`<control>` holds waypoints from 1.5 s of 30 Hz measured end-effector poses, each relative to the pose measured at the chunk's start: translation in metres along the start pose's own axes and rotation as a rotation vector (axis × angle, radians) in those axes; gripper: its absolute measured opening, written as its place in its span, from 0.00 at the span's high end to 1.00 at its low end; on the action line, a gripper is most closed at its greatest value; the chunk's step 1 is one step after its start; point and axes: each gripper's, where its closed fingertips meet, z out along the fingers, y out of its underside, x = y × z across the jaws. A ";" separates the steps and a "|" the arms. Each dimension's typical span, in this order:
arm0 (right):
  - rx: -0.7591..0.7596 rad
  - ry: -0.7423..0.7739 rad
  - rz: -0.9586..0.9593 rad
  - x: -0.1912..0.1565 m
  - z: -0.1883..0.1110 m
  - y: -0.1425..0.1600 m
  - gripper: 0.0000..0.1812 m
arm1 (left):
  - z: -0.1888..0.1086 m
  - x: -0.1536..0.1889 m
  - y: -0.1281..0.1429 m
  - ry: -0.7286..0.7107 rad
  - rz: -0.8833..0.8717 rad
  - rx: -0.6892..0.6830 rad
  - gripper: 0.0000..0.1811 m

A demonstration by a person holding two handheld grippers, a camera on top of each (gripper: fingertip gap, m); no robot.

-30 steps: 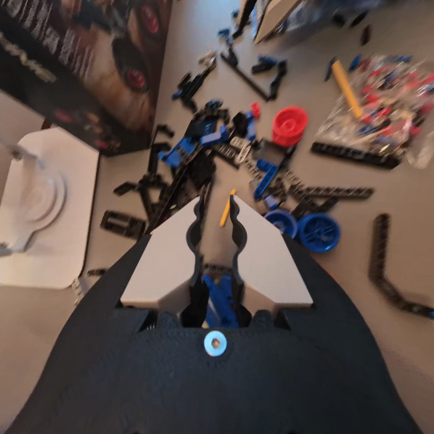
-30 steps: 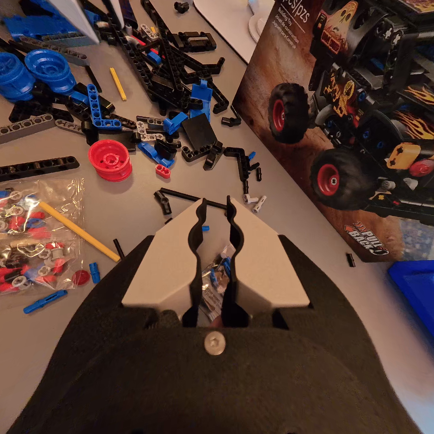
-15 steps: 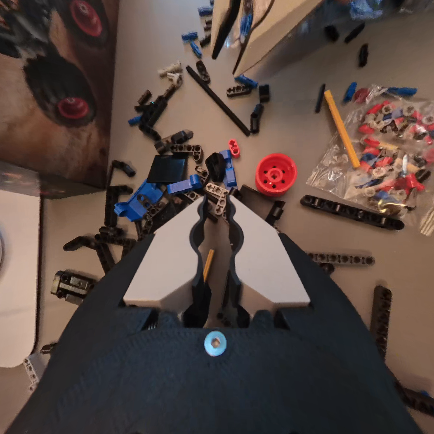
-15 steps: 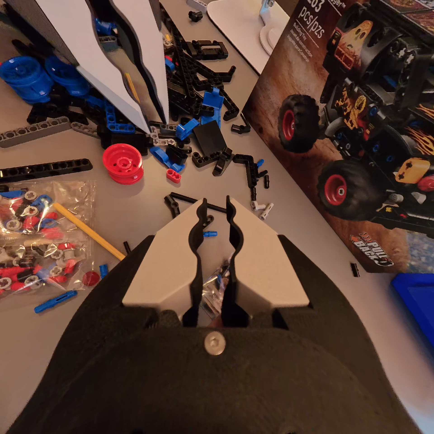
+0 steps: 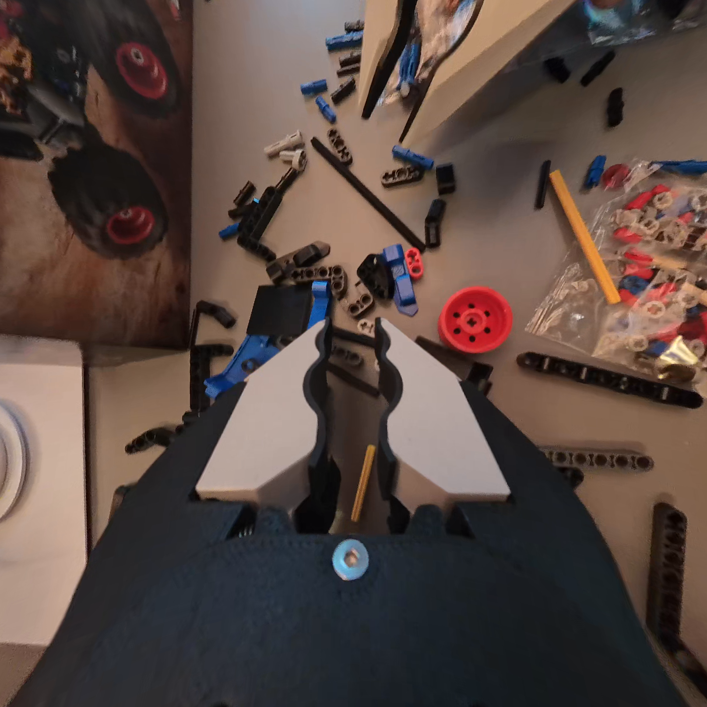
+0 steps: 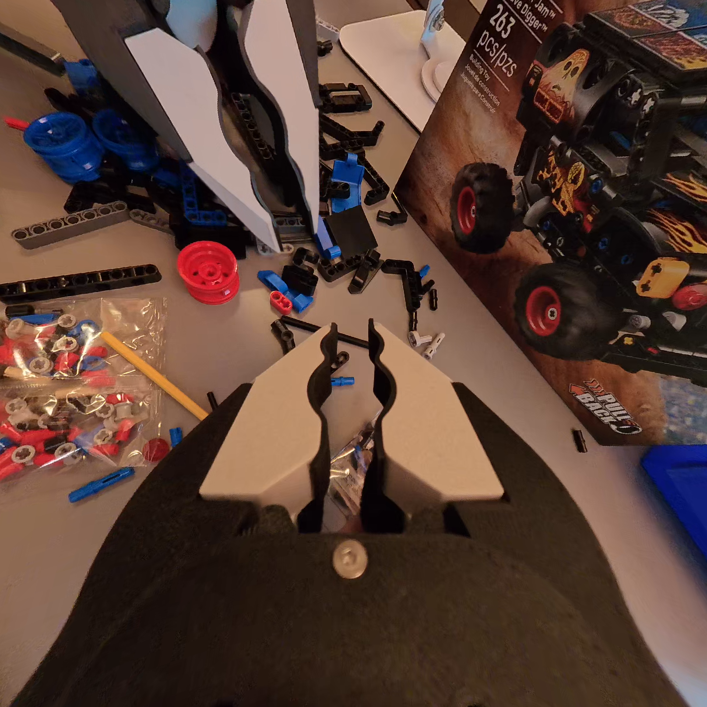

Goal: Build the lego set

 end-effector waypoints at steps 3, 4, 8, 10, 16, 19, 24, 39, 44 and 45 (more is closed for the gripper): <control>0.007 -0.005 0.000 -0.001 -0.001 -0.002 0.93 | -0.004 0.001 0.013 0.013 -0.011 -0.032 0.91; 0.009 -0.007 -0.001 -0.001 -0.001 -0.002 0.93 | -0.006 0.001 0.015 0.020 -0.021 -0.038 0.92; 0.006 -0.007 -0.002 -0.001 -0.001 -0.001 0.92 | -0.012 -0.010 0.020 -0.026 -0.004 -0.103 0.94; 0.009 -0.006 0.000 -0.001 -0.002 -0.002 0.92 | -0.010 -0.003 0.010 0.012 -0.028 -0.070 0.94; 0.016 -0.004 0.001 0.000 -0.004 -0.003 0.93 | 0.003 -0.003 0.013 0.024 -0.069 -0.111 0.95; 0.007 0.011 0.022 0.005 -0.005 0.000 0.92 | -0.001 0.001 0.016 0.044 -0.047 -0.127 0.96; -0.004 0.026 0.061 0.012 -0.007 0.005 0.92 | -0.011 -0.004 0.025 0.015 -0.043 -0.145 0.93; 0.014 0.181 0.196 0.054 -0.025 0.015 0.93 | -0.006 -0.017 0.021 -0.071 -0.033 -0.137 0.89; 0.020 0.225 0.242 0.067 -0.033 0.021 0.93 | -0.012 -0.019 0.033 -0.089 -0.046 -0.149 0.89; 0.018 0.232 0.241 0.068 -0.034 0.021 0.93 | -0.013 -0.020 0.034 -0.102 -0.047 -0.148 0.89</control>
